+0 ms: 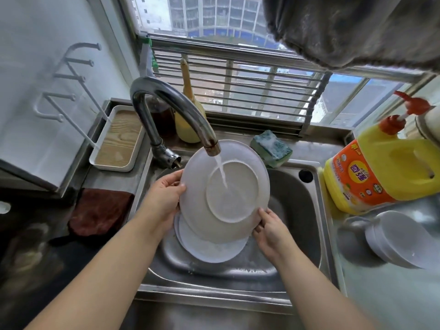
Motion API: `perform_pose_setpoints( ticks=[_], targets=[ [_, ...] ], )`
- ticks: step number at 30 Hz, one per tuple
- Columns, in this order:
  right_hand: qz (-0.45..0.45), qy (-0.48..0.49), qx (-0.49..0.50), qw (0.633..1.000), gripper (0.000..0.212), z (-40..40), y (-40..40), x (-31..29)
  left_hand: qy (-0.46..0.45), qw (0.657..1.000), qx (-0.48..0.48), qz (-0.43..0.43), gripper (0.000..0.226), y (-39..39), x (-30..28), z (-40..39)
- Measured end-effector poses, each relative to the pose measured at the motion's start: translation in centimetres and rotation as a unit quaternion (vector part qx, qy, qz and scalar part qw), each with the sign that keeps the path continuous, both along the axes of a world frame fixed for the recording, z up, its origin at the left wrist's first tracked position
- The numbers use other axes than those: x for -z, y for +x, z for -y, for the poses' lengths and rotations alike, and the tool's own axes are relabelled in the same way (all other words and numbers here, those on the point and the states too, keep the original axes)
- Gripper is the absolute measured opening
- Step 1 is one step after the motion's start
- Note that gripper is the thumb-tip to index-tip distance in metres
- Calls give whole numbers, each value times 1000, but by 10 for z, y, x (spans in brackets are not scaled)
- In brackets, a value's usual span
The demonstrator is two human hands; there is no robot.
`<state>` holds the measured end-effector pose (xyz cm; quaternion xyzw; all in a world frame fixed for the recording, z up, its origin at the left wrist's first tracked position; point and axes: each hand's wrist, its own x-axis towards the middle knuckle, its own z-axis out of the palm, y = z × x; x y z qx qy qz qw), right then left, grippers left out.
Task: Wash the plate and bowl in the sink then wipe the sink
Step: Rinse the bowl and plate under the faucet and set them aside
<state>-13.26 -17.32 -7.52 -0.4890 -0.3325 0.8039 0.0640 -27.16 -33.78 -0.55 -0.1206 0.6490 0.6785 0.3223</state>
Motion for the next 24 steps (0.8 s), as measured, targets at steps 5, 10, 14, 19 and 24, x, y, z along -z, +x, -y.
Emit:
perform_pose_setpoints(
  ticks=[5, 10, 14, 19, 24],
  targets=[
    [-1, -27, -65, 997, 23, 21, 0, -5, -7, 999, -35, -9, 33, 11, -9, 30],
    [20, -18, -98, 995, 20, 29, 8, -6, -10, 997, -70, 19, 35, 24, -4, 52],
    [25, 7, -101, 995, 23, 25, 21, -8, -12, 995, -79, 56, 32, 39, 3, 58],
    [43, 40, -85, 995, 25, 9, 42, -15, -14, 994, -61, 89, 31, 61, 16, 51],
    [75, 53, -46, 995, 28, -13, 65, -13, -18, 995, -18, 101, 31, 79, 24, 34]
  ],
)
